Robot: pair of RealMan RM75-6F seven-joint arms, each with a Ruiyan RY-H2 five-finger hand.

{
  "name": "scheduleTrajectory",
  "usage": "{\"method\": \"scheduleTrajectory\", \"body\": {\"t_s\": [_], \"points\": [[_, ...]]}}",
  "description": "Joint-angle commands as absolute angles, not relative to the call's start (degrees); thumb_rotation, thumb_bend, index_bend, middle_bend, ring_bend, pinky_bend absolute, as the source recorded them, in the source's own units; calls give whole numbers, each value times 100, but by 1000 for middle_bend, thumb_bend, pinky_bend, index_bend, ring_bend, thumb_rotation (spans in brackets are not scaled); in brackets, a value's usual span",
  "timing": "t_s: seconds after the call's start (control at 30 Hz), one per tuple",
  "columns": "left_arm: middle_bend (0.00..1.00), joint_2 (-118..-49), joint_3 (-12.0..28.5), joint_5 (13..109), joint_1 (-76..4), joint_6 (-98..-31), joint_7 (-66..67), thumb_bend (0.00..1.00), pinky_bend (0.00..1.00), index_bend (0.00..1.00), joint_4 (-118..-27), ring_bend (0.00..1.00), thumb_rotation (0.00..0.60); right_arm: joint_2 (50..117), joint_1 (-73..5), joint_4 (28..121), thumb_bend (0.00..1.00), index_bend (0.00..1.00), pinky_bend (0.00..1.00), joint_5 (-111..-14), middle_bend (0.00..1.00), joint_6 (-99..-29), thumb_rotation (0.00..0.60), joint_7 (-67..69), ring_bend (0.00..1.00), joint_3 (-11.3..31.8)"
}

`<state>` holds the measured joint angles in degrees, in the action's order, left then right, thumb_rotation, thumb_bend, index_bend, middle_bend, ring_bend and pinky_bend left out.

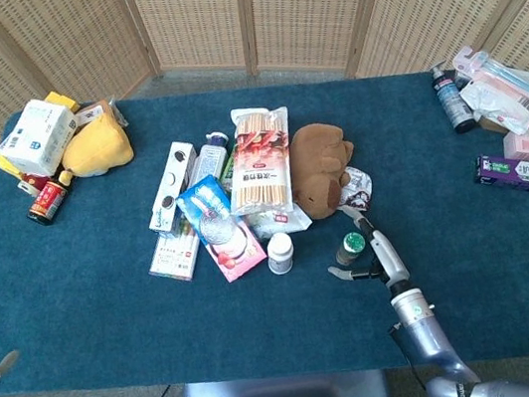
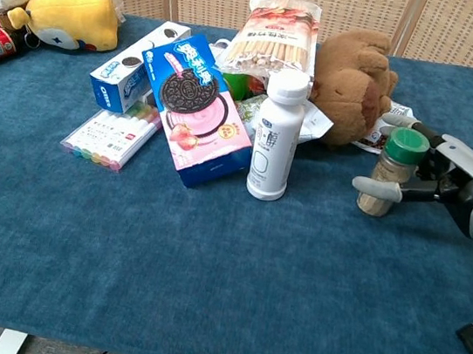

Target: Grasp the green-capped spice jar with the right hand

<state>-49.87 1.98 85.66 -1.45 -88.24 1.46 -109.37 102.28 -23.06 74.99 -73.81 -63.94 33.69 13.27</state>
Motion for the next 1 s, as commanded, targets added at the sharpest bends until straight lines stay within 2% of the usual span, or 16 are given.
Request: {"method": "scheduleTrajectory", "body": {"t_s": [0.03,0.1,0.13,0.23,0.43,0.57,1.0], "points": [[0,-4978,207,8546,-142,-8827,131,0,0,77,-10932,0,600,10413,-2305,7351,0,15,260,-7363,124,-6561,600,3302,0,1410],[0,-4974,213,8534,-141,-8829,120,0,0,77,-10928,0,600,10534,-2292,7245,0,106,421,-7350,323,-6654,600,3288,41,1442],[0,-4972,213,8532,-140,-8829,117,0,0,77,-10926,0,600,10576,-2283,7206,0,182,489,-7352,432,-6683,600,3300,101,1442],[0,-4966,217,8517,-134,-8832,104,0,0,77,-10922,0,600,10704,-2259,7048,0,377,588,-7367,679,-6760,600,3328,298,1433],[0,-4949,219,8510,-118,-8851,73,0,0,77,-10923,0,600,10922,-2252,6649,0,575,723,-7446,934,-6784,600,3486,503,1376],[0,-4945,221,8506,-126,-8829,50,0,0,77,-10921,0,600,10928,-2297,6576,0,598,754,-7485,970,-6743,600,3524,531,1405],[0,-4917,220,8540,-125,-8831,-15,0,0,77,-10929,0,600,10653,-2284,7018,0,603,756,-7591,976,-7063,600,3284,533,1606]]}}
